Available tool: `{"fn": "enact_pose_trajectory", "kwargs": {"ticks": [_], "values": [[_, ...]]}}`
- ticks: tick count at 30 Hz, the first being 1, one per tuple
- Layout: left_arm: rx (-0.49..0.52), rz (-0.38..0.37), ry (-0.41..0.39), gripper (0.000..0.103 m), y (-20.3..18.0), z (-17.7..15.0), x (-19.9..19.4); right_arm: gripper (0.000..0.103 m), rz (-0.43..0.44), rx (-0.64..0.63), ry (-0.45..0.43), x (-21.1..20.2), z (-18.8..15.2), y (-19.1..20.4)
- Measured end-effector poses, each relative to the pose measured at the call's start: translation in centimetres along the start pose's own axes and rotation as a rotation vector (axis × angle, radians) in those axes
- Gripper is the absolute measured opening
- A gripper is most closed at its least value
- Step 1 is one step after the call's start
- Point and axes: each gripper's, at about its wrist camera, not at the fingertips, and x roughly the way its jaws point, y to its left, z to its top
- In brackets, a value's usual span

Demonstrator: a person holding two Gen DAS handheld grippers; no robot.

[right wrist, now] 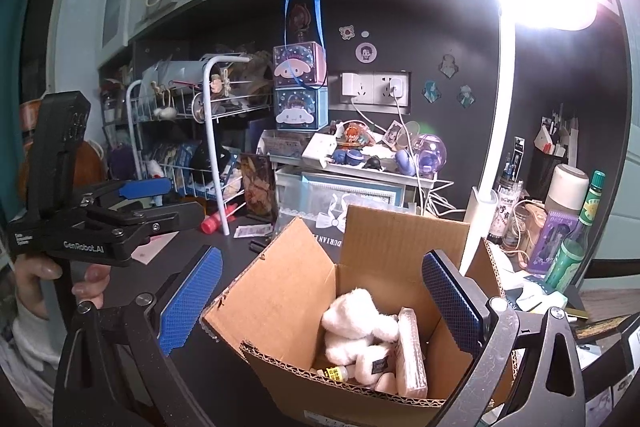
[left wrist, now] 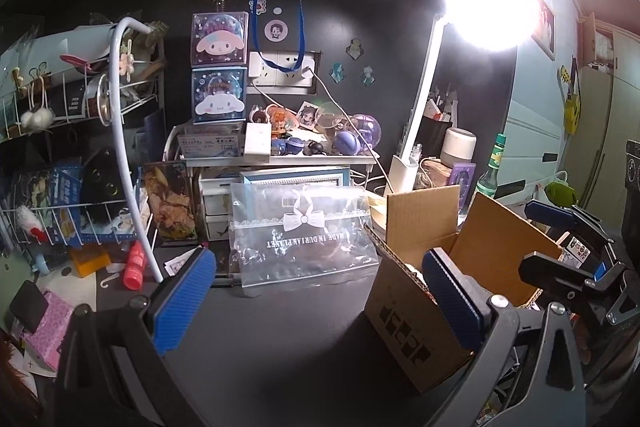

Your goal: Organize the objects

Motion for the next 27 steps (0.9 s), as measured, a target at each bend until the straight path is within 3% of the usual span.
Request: {"fn": "enact_pose_trajectory", "kwargs": {"ticks": [27], "values": [[-0.001, 0.012, 0.005, 0.103, 0.24, -0.03, -0.26, 0.101, -0.001, -0.006, 0.003, -0.03, -0.08, 0.34]]}}
